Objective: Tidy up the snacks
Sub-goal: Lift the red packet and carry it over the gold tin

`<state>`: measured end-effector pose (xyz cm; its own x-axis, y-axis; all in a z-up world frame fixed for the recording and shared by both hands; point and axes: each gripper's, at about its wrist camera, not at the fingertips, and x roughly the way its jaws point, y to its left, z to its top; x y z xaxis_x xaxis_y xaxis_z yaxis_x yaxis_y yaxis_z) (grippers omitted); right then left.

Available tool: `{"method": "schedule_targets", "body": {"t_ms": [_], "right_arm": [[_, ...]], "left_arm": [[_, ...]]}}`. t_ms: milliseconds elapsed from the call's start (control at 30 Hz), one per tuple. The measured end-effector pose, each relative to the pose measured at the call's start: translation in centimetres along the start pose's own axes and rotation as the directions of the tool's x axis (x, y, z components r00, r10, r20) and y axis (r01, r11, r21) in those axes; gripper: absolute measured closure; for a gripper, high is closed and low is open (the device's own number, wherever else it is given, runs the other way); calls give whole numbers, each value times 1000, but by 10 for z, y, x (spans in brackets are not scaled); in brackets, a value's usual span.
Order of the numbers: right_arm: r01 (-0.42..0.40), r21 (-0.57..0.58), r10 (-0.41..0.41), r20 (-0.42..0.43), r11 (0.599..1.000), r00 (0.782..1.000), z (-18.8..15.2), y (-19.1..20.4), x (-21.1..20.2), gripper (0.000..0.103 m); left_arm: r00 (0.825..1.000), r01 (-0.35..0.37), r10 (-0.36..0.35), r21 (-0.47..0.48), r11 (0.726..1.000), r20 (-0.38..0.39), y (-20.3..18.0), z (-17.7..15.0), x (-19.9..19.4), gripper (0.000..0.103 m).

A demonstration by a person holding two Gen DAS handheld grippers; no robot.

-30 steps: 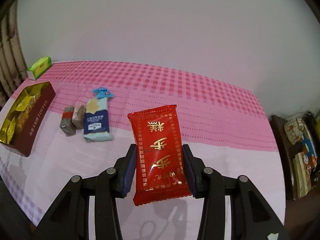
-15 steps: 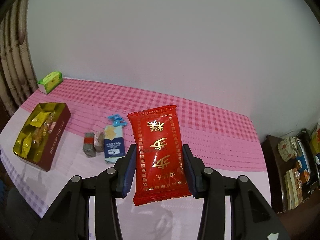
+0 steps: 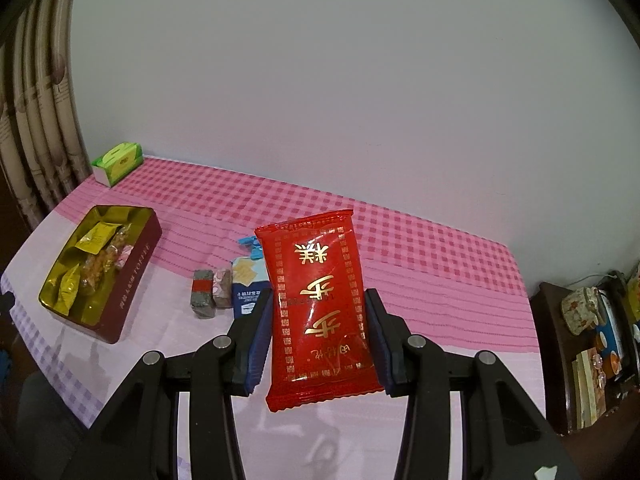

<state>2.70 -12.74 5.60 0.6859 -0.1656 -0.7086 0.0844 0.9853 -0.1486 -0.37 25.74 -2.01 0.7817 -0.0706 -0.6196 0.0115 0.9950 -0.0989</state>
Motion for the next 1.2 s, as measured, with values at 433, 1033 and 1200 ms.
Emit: {"method": "schedule_targets", "body": {"t_ms": [433,1033,1200], "right_arm": [[-73,-57,72,-27,996,997,9,72,39,62],[-217,-198,209,-58,956,976,49,239,82,62],[-251,-218,240,-78,943,968,42,269,84,62]], "left_arm": [[997,-80,80,-72,994,1,31,12,6,29],[990,-128,114,-193,973,-82,80,16,30,29],[990,-126,110,-204,971,-86,82,17,31,29]]}}
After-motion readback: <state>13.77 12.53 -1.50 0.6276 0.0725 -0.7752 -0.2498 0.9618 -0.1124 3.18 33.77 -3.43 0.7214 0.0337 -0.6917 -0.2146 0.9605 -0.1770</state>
